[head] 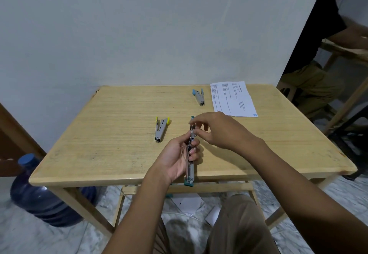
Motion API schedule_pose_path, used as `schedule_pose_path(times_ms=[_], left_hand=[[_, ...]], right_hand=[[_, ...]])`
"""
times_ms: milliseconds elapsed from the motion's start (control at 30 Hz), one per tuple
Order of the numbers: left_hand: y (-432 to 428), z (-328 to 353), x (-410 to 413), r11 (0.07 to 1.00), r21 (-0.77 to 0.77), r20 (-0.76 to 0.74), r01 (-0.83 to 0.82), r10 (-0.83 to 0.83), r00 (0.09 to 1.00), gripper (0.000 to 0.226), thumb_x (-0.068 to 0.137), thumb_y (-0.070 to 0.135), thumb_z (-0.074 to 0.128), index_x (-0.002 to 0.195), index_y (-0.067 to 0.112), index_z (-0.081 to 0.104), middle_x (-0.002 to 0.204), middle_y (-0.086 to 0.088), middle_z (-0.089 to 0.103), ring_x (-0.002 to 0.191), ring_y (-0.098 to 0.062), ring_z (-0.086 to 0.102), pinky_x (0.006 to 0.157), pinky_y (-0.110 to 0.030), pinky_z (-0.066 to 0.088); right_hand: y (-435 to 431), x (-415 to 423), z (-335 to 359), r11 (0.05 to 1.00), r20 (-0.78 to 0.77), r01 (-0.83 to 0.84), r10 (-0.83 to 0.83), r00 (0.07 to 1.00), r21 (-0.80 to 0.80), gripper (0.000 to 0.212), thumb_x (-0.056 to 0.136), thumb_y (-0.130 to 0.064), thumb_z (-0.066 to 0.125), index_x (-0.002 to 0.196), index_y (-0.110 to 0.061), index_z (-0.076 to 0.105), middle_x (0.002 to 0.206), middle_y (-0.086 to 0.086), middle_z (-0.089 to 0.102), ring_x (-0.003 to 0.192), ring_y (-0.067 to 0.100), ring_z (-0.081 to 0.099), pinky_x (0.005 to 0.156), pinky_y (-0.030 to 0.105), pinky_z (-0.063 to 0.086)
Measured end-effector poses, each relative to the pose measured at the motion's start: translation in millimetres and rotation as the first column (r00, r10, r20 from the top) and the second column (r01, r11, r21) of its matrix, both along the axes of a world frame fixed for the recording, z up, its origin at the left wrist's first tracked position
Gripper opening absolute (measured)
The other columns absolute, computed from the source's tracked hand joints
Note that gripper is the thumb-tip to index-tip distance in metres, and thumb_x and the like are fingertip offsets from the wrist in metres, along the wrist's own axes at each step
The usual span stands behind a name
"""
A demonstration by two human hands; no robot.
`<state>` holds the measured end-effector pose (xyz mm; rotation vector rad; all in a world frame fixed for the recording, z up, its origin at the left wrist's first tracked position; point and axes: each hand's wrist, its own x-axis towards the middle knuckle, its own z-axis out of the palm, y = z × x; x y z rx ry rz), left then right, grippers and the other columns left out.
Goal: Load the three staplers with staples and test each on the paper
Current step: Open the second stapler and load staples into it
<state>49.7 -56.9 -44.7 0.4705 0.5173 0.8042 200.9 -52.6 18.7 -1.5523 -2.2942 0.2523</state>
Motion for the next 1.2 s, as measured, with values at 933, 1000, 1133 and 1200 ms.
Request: schedule_pose_path(times_ms=[933, 1000, 1133, 1200], left_hand=[[1.6, 0.4, 0.0, 0.998, -0.061, 0.064, 0.024, -0.020, 0.998, 0.015, 0.092, 0.024, 0.048, 0.093, 0.009, 0.053, 0.063, -0.001, 0.039, 0.044, -0.011, 0.035, 0.039, -0.022, 0.036], [1.4, 0.4, 0.5, 0.998, -0.060, 0.066, 0.003, 0.001, 0.998, 0.021, 0.092, 0.022, 0.048, 0.102, 0.007, 0.058, 0.065, -0.001, 0.041, 0.045, -0.011, 0.035, 0.038, -0.021, 0.036], [4.2, -4.1, 0.6, 0.997, -0.076, 0.083, 0.003, 0.004, 0.997, 0.029, 0.097, 0.021, 0.044, 0.110, 0.004, 0.063, 0.069, 0.000, 0.041, 0.050, -0.010, 0.033, 0.040, -0.021, 0.036], [6.3, -5.9, 0.0, 0.997, -0.082, 0.085, -0.008, 0.015, 0.996, 0.029, 0.099, 0.021, 0.042, 0.109, 0.003, 0.063, 0.070, 0.000, 0.041, 0.052, -0.010, 0.033, 0.039, -0.021, 0.036]], right_hand=[[3.4, 22.2, -3.1, 0.956, 0.395, -0.197, 0.100, 0.913, 0.215, 0.052, 0.094, -0.048, 0.025, 0.120, -0.033, 0.067, 0.123, -0.001, 0.059, 0.099, 0.019, 0.060, 0.068, 0.032, 0.044], [4.4, 21.1, -5.3, 0.956, 0.392, -0.172, 0.068, 0.918, 0.237, 0.049, 0.097, -0.047, 0.027, 0.124, -0.031, 0.065, 0.126, 0.000, 0.058, 0.102, 0.021, 0.059, 0.071, 0.034, 0.045], [3.7, 22.6, -10.5, 0.966, 0.292, -0.111, 0.039, 0.955, 0.233, 0.037, 0.101, -0.042, 0.039, 0.130, -0.031, 0.060, 0.129, -0.004, 0.053, 0.107, 0.016, 0.055, 0.074, 0.029, 0.038], [1.7, 22.7, -11.1, 0.974, 0.161, -0.058, 0.023, 0.987, 0.217, 0.034, 0.100, -0.043, 0.043, 0.126, -0.031, 0.062, 0.123, -0.009, 0.054, 0.102, 0.013, 0.057, 0.074, 0.029, 0.043]])
